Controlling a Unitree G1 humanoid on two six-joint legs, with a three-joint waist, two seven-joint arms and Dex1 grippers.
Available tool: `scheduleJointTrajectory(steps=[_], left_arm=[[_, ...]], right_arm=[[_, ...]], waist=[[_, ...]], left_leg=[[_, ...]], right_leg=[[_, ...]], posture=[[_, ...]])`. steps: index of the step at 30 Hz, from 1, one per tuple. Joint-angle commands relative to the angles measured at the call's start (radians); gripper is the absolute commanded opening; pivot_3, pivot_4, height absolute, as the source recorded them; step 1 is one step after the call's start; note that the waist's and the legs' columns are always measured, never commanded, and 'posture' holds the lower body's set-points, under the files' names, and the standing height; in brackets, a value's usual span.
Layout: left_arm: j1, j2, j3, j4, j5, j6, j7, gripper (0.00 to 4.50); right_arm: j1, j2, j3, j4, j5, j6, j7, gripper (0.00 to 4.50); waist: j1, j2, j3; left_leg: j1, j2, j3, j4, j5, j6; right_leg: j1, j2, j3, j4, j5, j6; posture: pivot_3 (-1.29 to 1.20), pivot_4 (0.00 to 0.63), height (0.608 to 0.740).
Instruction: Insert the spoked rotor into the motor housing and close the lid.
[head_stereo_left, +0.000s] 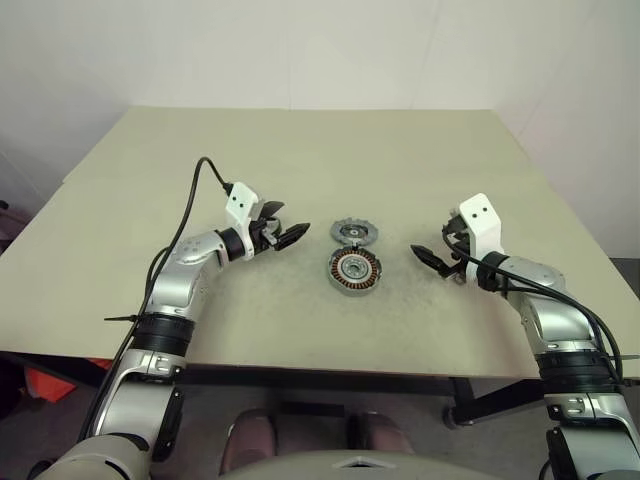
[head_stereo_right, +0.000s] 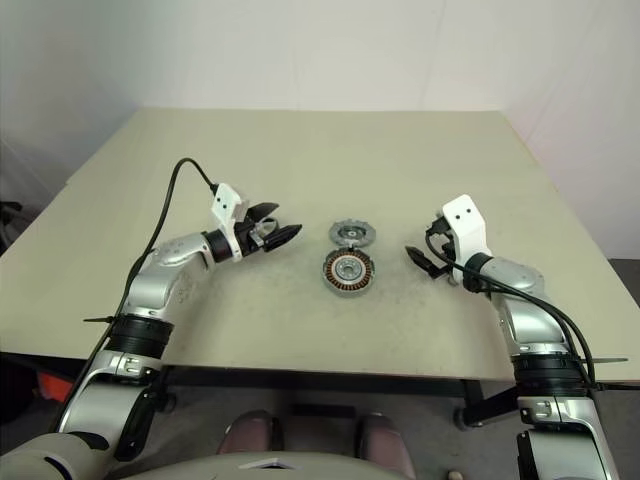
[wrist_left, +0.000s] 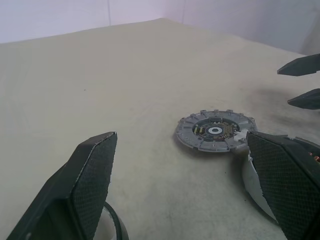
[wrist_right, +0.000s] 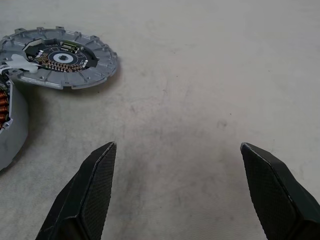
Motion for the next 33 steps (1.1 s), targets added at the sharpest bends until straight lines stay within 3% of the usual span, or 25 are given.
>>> scheduleJointTrajectory(steps=[1,7,12,14,17,20,24,33], left_arm=[[-0.019,0.004,0.017,-0.021,-0.024,0.004,-0.016,4.37],[-0.025,0.005,0.016,-0.019,-0.028,0.019,-0.023,4.37],[-0.027,0.011,0.015,-0.013,-0.025,0.019,-0.025,4.37],[-0.025,0.013,0.011,-0.006,-0.019,0.013,-0.025,4.37],[-0.029,0.010,0.010,0.002,-0.017,0.008,-0.022,4.37],[-0.032,0.008,0.010,0.003,-0.018,0.006,-0.020,4.37],[-0.031,0.010,0.008,0.007,-0.014,0.002,-0.022,4.37],[-0.034,0.013,0.007,0.011,-0.011,-0.005,-0.023,4.37]], right_arm=[[-0.007,-0.006,-0.056,-0.064,0.064,0.052,0.011,4.50],[0.014,-0.035,-0.132,-0.140,0.208,0.194,0.077,4.50],[0.118,-0.213,-0.045,-0.115,0.005,0.024,0.085,4.50],[0.141,-0.253,-0.062,-0.114,-0.009,-0.010,0.091,4.50],[0.148,-0.246,-0.100,-0.106,0.027,-0.009,0.095,4.50],[0.120,-0.168,-0.191,-0.104,0.169,0.098,0.096,4.50],[0.156,-0.131,-0.229,-0.112,0.243,0.191,0.107,4.50],[0.199,-0.145,-0.181,-0.102,0.217,0.186,0.101,4.50]], waist=[[0.000,0.000,0.000],[0.001,0.000,0.000],[0.008,0.000,0.000],[0.006,0.000,0.001],[-0.006,0.000,0.001],[-0.013,-0.001,0.001],[-0.014,-0.001,0.001],[-0.004,-0.001,0.001]], left_leg=[[0.000,0.000,0.000,0.000,0.000,0.000],[0.000,0.000,0.000,0.000,0.000,0.000],[-0.001,-0.002,-0.002,0.000,0.000,0.000],[-0.001,-0.003,-0.002,-0.001,0.000,0.001],[0.000,-0.003,-0.002,-0.001,0.000,0.001],[0.001,-0.002,-0.003,-0.001,0.000,0.001],[0.000,-0.003,-0.004,-0.001,0.001,0.002],[0.000,-0.009,-0.006,-0.001,0.002,0.005]], right_leg=[[0.000,0.000,0.000,0.000,0.000,0.000],[0.000,0.000,0.000,0.000,0.000,0.000],[0.001,-0.003,-0.002,-0.001,-0.001,0.001],[0.002,-0.004,-0.002,-0.002,-0.001,0.001],[0.002,-0.003,-0.002,-0.001,-0.001,0.001],[0.002,-0.003,-0.003,0.000,-0.001,0.001],[0.002,-0.004,-0.005,0.000,-0.001,0.001],[0.005,-0.014,-0.012,-0.001,-0.002,0.001]], posture=[[0.00,0.000,0.740],[0.00,0.000,0.740],[0.00,0.000,0.740],[0.00,0.000,0.740],[0.00,0.000,0.740],[0.00,0.000,0.740],[0.00,0.000,0.740],[0.00,0.000,0.740]])
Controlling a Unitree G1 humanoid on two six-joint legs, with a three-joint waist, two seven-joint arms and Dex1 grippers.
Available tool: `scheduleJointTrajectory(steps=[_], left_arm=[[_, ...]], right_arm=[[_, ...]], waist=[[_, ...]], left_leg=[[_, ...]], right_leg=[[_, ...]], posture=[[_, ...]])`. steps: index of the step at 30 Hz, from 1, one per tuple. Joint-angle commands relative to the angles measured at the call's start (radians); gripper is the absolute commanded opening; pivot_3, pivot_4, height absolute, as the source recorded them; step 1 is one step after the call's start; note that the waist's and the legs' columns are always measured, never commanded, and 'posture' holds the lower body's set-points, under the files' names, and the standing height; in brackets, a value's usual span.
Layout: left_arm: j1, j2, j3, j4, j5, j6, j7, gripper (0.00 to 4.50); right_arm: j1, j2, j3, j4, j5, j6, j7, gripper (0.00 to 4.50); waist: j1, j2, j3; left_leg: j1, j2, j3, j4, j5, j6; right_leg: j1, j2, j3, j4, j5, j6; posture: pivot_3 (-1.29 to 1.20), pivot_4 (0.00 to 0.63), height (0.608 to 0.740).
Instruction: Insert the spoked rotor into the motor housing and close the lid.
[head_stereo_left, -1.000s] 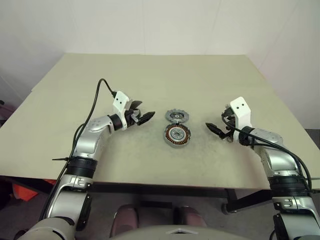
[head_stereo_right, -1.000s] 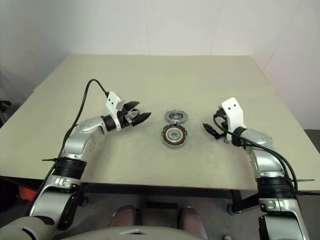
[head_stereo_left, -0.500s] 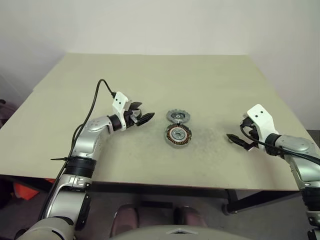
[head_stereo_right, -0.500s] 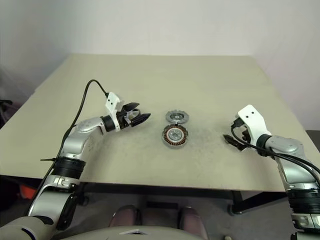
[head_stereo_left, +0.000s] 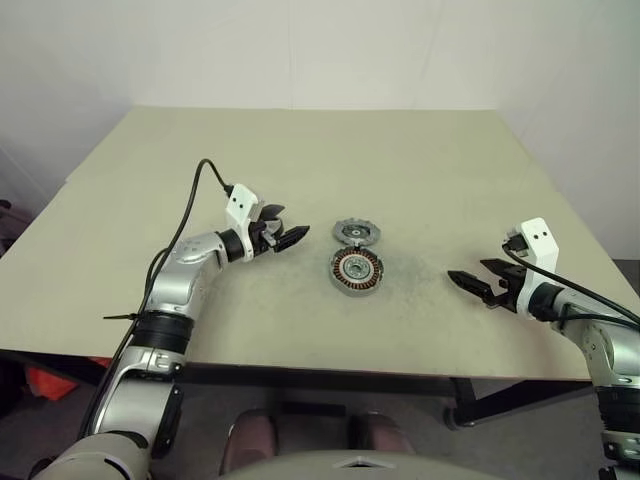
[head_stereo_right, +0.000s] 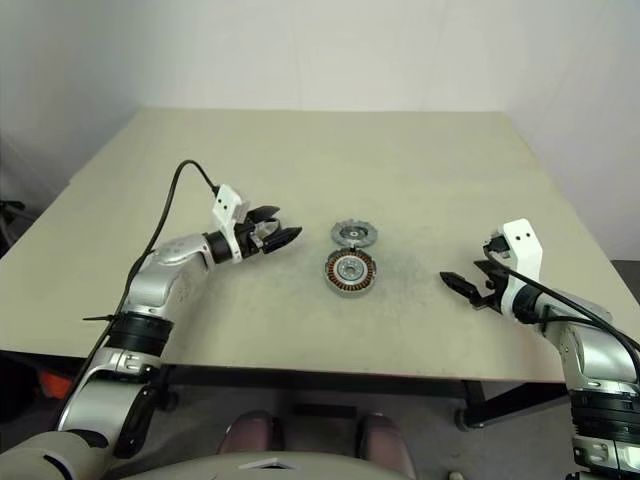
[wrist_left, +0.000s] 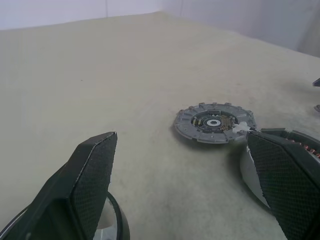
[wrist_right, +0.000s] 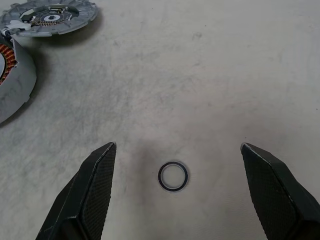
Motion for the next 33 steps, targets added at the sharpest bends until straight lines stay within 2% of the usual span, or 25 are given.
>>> scheduleJointTrajectory(steps=[1,6,16,17,19,24,31,33], left_arm=[[-0.017,0.007,0.010,-0.024,0.002,-0.020,-0.004,4.37],[-0.024,0.009,0.011,-0.019,0.005,-0.023,-0.001,4.37],[-0.015,0.010,0.011,-0.022,0.010,-0.028,0.000,4.37],[-0.013,0.010,0.011,-0.023,0.010,-0.027,0.001,4.41],[-0.012,0.009,0.010,-0.025,0.011,-0.027,0.002,4.41],[-0.011,0.011,0.012,-0.026,0.013,-0.027,0.002,4.41],[-0.015,0.014,0.014,-0.022,0.015,-0.028,0.001,4.41],[-0.016,0.015,0.014,-0.021,0.015,-0.028,0.002,4.41]], right_arm=[[0.005,-0.014,0.008,-0.017,-0.013,-0.020,0.003,4.50],[0.046,-0.018,0.078,-0.017,-0.098,-0.098,-0.005,4.50],[0.010,0.002,0.057,0.065,-0.100,-0.108,-0.015,4.50],[0.006,0.001,0.055,0.080,-0.101,-0.107,-0.017,4.10],[0.001,0.000,0.050,0.099,-0.101,-0.112,-0.016,3.58],[0.002,-0.005,0.049,0.116,-0.108,-0.134,-0.007,1.79],[0.006,-0.003,0.054,0.120,-0.117,-0.137,-0.002,1.79],[0.002,0.001,0.051,0.126,-0.114,-0.127,-0.007,1.41]], waist=[[0.001,0.000,0.000],[0.004,0.000,0.000],[0.003,0.000,0.000],[0.003,0.000,0.000],[0.003,0.000,0.000],[0.004,0.000,0.000],[0.003,0.000,0.000],[0.003,0.000,0.000]], left_leg=[[0.000,0.000,0.000,0.000,0.000,0.000],[0.001,-0.001,-0.007,0.000,0.001,0.002],[0.001,-0.002,-0.012,0.000,0.001,0.003],[0.001,-0.002,-0.012,0.000,0.001,0.003],[0.001,-0.002,-0.012,0.000,0.002,0.003],[0.001,-0.002,-0.013,-0.001,0.002,0.003],[0.001,-0.002,-0.013,-0.001,0.002,0.003],[0.001,-0.002,-0.013,-0.001,0.002,0.003]], right_leg=[[0.001,-0.001,-0.001,0.000,0.000,0.000],[0.007,-0.004,-0.010,-0.002,-0.001,0.001],[0.009,-0.006,-0.015,-0.001,-0.001,0.000],[0.009,-0.006,-0.015,-0.001,-0.001,0.000],[0.010,-0.006,-0.016,-0.001,-0.001,0.000],[0.010,-0.006,-0.017,-0.001,-0.001,0.000],[0.010,-0.006,-0.017,-0.001,-0.002,0.000],[0.010,-0.006,-0.017,-0.001,-0.002,0.000]], posture=[[0.00,0.000,0.740],[0.00,0.000,0.740],[0.00,0.000,0.740],[0.00,0.000,0.740],[0.00,0.000,0.740],[0.00,0.000,0.740],[0.00,0.000,0.740],[0.00,0.000,0.740]])
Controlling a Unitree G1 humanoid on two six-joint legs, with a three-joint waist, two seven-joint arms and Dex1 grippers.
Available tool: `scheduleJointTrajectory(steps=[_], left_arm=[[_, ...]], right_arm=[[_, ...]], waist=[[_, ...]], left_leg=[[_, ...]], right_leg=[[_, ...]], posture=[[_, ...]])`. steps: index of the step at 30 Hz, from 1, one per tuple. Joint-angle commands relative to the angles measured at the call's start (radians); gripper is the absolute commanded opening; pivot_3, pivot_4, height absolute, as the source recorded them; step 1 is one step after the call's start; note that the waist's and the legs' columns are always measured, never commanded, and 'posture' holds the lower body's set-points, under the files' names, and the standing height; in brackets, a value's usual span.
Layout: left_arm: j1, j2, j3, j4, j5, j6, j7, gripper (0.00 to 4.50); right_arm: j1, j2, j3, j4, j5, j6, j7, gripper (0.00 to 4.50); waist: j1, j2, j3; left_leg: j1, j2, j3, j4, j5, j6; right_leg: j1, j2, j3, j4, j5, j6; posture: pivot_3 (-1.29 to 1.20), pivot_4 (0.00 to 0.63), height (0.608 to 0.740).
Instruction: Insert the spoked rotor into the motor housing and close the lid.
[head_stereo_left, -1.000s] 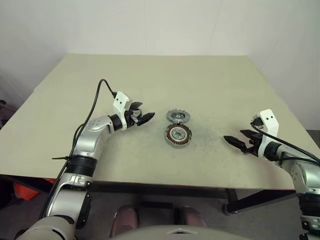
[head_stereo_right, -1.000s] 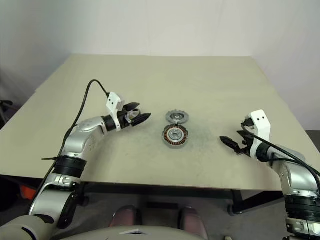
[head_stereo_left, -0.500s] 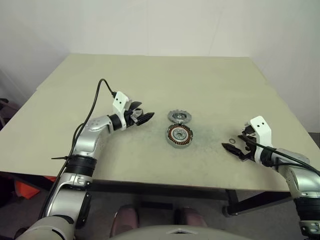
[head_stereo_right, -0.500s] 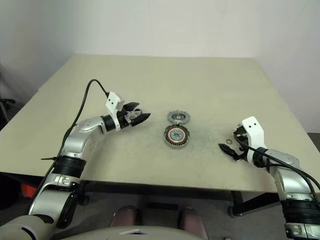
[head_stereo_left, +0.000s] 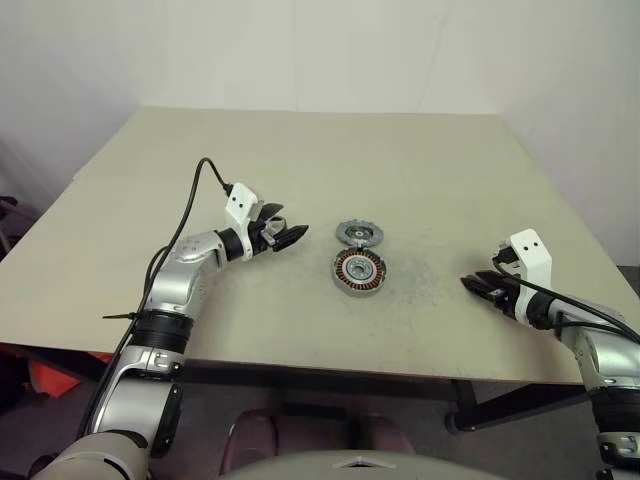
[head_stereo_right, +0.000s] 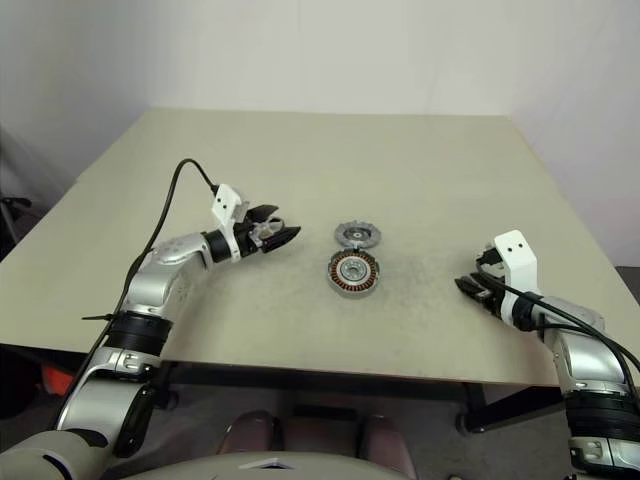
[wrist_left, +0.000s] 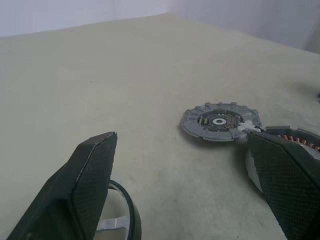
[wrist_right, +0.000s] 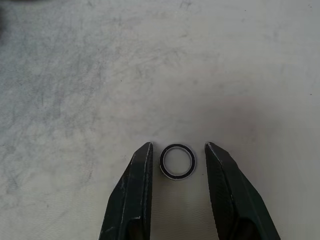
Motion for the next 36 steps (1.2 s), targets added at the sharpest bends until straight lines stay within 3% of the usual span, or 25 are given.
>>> scheduleJointTrajectory(steps=[1,3,4,13,19,27,36], left_arm=[[-0.016,0.009,0.014,-0.022,0.001,-0.019,0.001,4.41],[-0.018,0.009,0.015,-0.021,0.001,-0.020,0.003,4.41],[-0.019,0.009,0.015,-0.019,0.002,-0.020,0.003,4.41],[-0.024,0.007,0.016,-0.014,0.002,-0.022,0.004,4.41],[-0.026,0.005,0.015,-0.012,0.002,-0.022,0.003,4.41],[-0.021,0.006,0.017,-0.020,0.002,-0.019,0.012,4.41],[-0.005,0.016,0.021,-0.043,-0.003,-0.011,0.020,4.41]], right_arm=[[-0.003,0.001,-0.002,0.008,0.004,0.010,0.000,1.18],[-0.010,0.002,0.001,0.002,0.002,0.014,-0.004,0.59],[-0.014,0.002,0.001,0.001,0.003,0.016,-0.006,0.56],[-0.090,0.034,0.003,-0.163,0.064,0.099,-0.016,0.56],[-0.172,0.092,0.093,-0.315,0.099,0.197,-0.034,0.56],[-0.243,0.189,0.254,-0.331,0.077,0.247,-0.068,0.56],[-0.253,0.218,0.308,-0.322,0.070,0.255,-0.081,0.56]], waist=[[0.000,0.000,0.000],[-0.001,0.000,0.000],[-0.001,0.000,0.000],[-0.007,0.001,0.000],[-0.016,0.001,0.000],[-0.019,0.001,0.000],[-0.019,0.001,0.001]], left_leg=[[0.000,0.000,0.000,0.000,0.000,0.000],[0.000,0.000,0.000,0.000,0.000,0.000],[0.000,0.000,0.000,0.000,0.000,0.000],[0.000,0.000,0.000,0.000,0.000,0.000],[0.000,0.000,0.000,-0.002,0.002,-0.003],[-0.001,0.000,-0.001,-0.004,0.003,-0.004],[-0.001,0.000,-0.001,-0.005,0.003,-0.005]], right_leg=[[0.000,0.000,0.000,0.000,0.000,0.000],[0.000,0.000,0.000,0.000,0.000,0.000],[0.000,0.000,0.000,0.000,0.000,0.000],[0.000,0.000,0.000,0.000,0.000,0.000],[-0.001,0.000,-0.001,0.000,0.000,0.000],[-0.002,0.000,-0.002,0.000,-0.001,-0.001],[-0.002,0.000,-0.002,0.000,-0.001,-0.001]], posture=[[0.00,0.000,0.740],[0.00,0.000,0.740],[0.00,0.000,0.740],[0.00,0.000,0.740],[0.00,0.000,0.740],[0.00,0.000,0.740],[0.00,0.000,0.740]])
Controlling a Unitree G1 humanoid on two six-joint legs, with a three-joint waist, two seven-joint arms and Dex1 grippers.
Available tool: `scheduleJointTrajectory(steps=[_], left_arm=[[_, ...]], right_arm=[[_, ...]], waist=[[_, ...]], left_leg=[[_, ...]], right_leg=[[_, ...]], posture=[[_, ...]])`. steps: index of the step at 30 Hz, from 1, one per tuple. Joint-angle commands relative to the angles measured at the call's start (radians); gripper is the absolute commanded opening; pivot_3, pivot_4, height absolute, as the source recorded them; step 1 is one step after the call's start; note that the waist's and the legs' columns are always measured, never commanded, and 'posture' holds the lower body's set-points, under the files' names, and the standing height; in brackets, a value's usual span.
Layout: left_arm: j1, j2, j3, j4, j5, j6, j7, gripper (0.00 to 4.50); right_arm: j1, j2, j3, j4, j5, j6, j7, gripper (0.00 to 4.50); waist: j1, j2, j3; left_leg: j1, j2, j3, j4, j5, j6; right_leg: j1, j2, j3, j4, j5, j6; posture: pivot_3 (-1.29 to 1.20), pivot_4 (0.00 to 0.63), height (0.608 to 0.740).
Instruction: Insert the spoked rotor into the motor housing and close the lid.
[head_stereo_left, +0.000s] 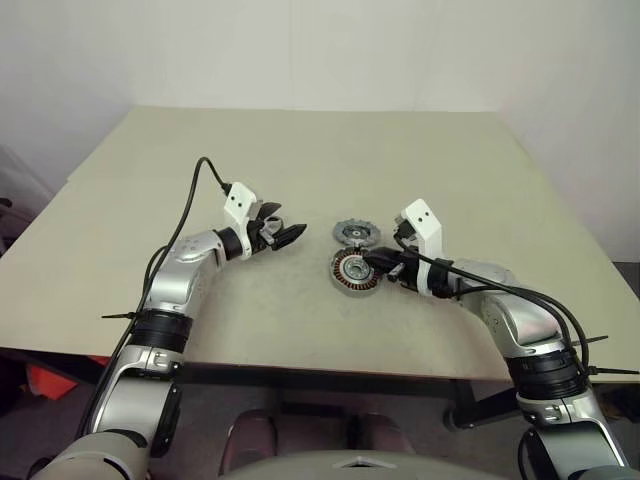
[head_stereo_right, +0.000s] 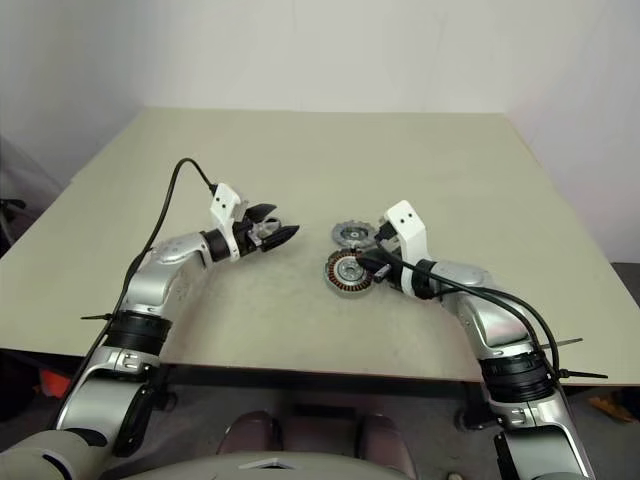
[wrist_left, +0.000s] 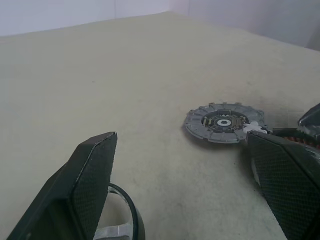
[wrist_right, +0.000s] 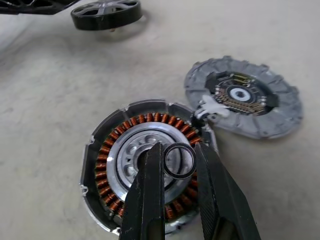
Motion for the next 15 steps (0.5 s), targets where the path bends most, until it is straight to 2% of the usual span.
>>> scheduleJointTrajectory(steps=[1,15], left_arm=[[-0.005,0.013,0.021,-0.045,-0.006,-0.007,0.004,4.41],[0.003,0.017,0.022,-0.046,-0.007,-0.007,0.010,4.41]], right_arm=[[-0.028,0.002,0.002,-0.029,-0.006,-0.007,-0.007,0.56],[-0.029,0.031,0.043,-0.032,-0.011,0.007,-0.021,0.56]], waist=[[0.000,0.000,0.000],[-0.002,0.000,0.000]], left_leg=[[0.000,0.000,0.000,0.000,0.000,0.000],[0.000,0.000,0.000,0.000,0.000,0.000]], right_leg=[[0.000,0.000,0.000,0.000,0.000,0.000],[0.000,0.000,0.000,0.000,0.000,0.000]], posture=[[0.00,0.000,0.740],[0.00,0.000,0.740]])
